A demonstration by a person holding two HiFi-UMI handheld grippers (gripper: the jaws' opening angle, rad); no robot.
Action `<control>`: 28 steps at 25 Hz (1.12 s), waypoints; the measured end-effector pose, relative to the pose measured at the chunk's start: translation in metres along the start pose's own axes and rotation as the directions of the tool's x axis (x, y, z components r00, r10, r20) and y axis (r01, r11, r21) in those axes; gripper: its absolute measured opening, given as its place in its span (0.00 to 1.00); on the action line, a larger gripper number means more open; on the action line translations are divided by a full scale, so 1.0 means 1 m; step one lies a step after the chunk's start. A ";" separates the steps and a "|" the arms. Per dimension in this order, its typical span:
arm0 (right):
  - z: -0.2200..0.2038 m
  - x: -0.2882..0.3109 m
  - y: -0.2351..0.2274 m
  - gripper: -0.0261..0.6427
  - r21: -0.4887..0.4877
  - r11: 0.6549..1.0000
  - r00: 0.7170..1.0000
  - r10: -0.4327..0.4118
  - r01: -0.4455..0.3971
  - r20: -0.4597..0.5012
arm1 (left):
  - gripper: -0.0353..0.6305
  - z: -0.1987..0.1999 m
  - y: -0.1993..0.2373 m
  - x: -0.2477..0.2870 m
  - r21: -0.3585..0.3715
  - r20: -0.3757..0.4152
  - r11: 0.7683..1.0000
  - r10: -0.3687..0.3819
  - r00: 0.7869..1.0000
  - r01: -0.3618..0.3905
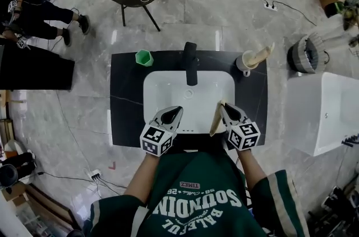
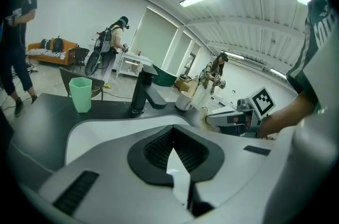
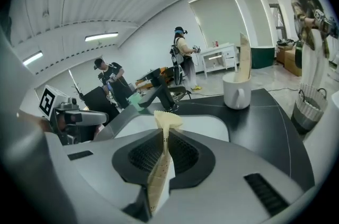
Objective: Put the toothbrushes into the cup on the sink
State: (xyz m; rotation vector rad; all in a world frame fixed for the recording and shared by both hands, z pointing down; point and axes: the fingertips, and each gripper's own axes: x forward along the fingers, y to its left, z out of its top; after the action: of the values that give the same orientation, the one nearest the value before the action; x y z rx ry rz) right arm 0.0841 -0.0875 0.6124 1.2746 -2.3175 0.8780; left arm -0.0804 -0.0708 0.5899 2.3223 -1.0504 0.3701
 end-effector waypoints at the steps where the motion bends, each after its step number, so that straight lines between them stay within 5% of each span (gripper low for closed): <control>1: -0.001 0.002 0.008 0.13 -0.010 1.000 1.000 0.001 -0.001 -0.001 | 0.07 -0.001 0.004 -0.005 0.000 0.001 1.000 -0.004 1.000 0.004; 28: 0.027 0.090 0.183 0.13 -0.258 0.955 0.988 0.155 -0.148 0.006 | 0.07 -0.003 0.119 -0.103 -0.036 0.076 0.999 0.036 0.996 -0.033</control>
State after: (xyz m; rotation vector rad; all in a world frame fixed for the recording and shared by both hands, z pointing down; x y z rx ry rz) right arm -0.1193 -0.0885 0.5795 1.0175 -2.4795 0.5829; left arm -0.2374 -0.0711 0.5902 2.3059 -1.1262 0.2760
